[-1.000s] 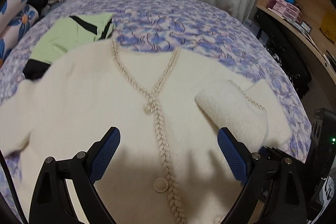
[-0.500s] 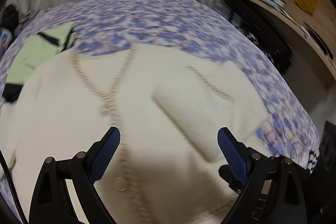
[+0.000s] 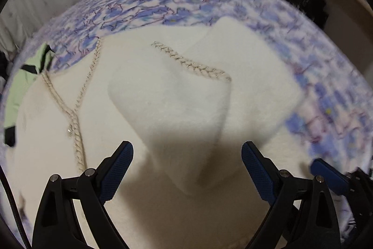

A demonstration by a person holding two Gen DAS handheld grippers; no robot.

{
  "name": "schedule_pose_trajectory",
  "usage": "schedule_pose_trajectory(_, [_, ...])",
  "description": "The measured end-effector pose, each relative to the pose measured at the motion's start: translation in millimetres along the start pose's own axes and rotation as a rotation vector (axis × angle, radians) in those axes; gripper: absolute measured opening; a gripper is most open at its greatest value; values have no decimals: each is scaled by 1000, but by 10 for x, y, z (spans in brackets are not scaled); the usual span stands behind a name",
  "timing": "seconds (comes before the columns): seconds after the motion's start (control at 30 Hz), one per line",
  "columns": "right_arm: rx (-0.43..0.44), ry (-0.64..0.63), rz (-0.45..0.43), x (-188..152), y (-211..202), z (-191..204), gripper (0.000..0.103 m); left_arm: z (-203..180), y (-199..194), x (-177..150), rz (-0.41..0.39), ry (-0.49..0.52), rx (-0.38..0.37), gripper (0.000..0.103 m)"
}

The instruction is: Fold large clothes

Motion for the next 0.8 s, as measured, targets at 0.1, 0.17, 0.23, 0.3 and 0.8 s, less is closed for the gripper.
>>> schedule_pose_trajectory(0.1, [3,13,9,-41,34,-19,58,66,48,78,-19,7,74,76])
schedule_pose_trajectory(0.17, [10,19,10,-46,45,-24,58,99,51,123,-12,3,38,41])
schedule_pose_trajectory(0.23, [11,18,12,-45,51,-17,58,210,8,168,-32,-31,39,20])
schedule_pose_trajectory(0.3, [14,14,10,-37,52,-1,58,385,-118,244,-96,-55,75,19])
schedule_pose_trajectory(0.8, [50,-24,70,-120,243,258,58,2226,37,-587,-44,-598,-77,58])
Point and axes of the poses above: each gripper's, at about its wrist camera, not at the fingertips, and y roughly the way its jaws point, z to its left, x to its top, the point moved 9 cm from there along y, roughly the way its jaws point, and after that the axes turned 6 degrees about x, right-handed, at the moved point
